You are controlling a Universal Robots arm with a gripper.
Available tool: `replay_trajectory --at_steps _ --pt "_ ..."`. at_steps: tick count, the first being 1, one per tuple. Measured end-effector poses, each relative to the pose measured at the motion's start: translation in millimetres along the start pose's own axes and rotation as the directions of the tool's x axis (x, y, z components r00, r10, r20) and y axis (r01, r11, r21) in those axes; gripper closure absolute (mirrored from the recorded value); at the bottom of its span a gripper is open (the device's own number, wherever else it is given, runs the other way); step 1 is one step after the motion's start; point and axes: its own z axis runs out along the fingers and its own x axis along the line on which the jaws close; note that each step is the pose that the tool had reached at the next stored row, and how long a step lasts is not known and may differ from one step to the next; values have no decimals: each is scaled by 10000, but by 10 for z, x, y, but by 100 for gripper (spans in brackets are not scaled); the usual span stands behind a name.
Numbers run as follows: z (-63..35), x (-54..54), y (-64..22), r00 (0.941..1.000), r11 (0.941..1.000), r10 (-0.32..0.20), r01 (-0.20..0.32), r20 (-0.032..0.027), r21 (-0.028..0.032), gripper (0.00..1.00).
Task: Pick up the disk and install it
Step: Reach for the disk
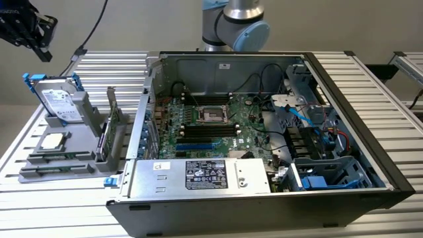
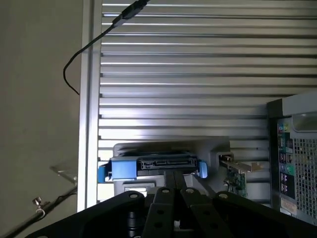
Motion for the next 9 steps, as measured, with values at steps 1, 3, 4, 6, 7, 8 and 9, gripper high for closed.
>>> replay_trajectory --at_steps 1,3,4,6,7,8,9 --pt "2 25 2 10000 10000 -4 4 -2 -8 89" --pt "5 71 7 10000 10000 -18 18 -6 -11 89" --pt "7 94 10 10000 10000 -23 23 -11 -12 89" --pt "9 139 25 10000 10000 -36 35 -23 -11 89" --pt "11 159 32 10000 10000 -44 44 -26 -12 89" --pt "13 178 39 10000 10000 -57 57 -30 -12 89" --pt "15 197 45 10000 10000 -72 72 -34 -10 89"
